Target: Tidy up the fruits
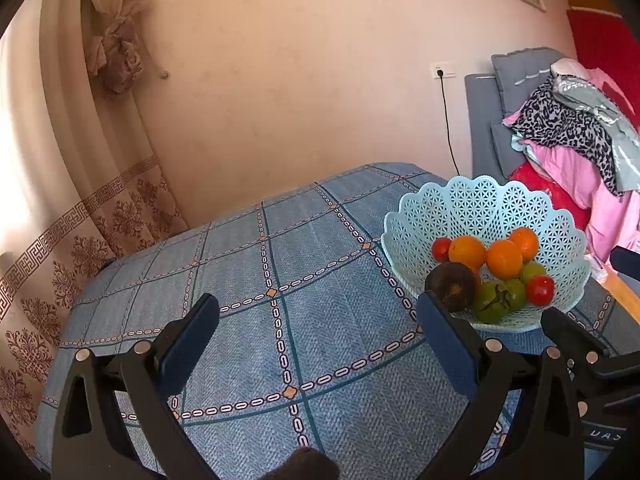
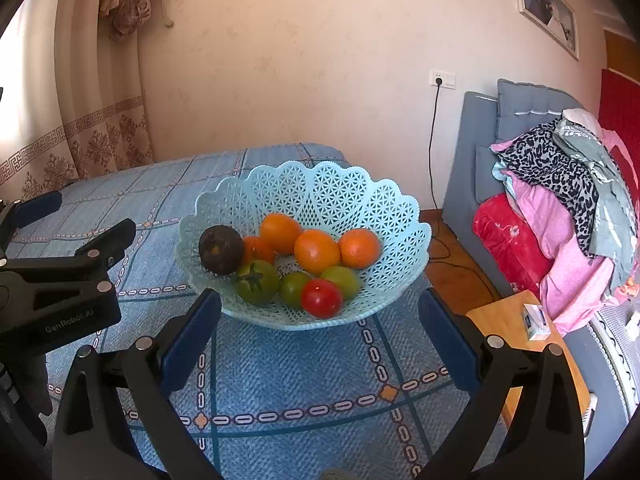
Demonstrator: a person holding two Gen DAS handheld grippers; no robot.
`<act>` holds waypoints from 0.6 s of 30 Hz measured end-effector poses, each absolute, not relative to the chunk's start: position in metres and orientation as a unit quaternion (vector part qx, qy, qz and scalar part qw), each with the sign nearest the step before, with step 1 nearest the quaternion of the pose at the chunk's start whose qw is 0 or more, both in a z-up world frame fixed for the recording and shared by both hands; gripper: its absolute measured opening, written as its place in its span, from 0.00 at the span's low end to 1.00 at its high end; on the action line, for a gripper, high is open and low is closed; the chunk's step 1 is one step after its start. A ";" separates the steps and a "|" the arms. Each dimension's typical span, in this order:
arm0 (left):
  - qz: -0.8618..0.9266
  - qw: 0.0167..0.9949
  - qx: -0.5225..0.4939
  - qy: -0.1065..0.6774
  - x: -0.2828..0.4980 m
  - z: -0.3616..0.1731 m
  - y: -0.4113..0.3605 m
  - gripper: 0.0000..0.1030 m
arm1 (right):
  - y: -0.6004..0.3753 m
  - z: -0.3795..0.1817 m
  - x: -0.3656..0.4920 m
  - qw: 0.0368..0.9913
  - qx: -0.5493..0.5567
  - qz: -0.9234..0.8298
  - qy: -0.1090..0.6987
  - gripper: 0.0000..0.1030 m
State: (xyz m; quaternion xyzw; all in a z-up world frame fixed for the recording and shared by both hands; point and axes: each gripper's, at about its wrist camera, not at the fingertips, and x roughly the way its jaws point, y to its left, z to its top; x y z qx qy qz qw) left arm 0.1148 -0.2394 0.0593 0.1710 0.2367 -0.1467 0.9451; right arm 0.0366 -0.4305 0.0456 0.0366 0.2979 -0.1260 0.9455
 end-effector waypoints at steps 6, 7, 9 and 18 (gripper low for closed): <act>-0.146 0.944 0.178 0.237 0.115 0.056 -0.241 0.95 | -0.430 0.044 0.037 0.945 0.037 -0.125 0.299 0.97; -0.146 0.944 0.178 0.237 0.114 0.056 -0.242 0.95 | -0.430 0.044 0.037 0.945 0.037 -0.125 0.299 0.97; -0.145 0.944 0.179 0.237 0.114 0.056 -0.242 0.95 | -0.430 0.045 0.037 0.945 0.037 -0.125 0.300 0.97; -0.146 0.943 0.181 0.238 0.114 0.055 -0.243 0.95 | -0.431 0.043 0.037 0.944 0.037 -0.126 0.302 0.97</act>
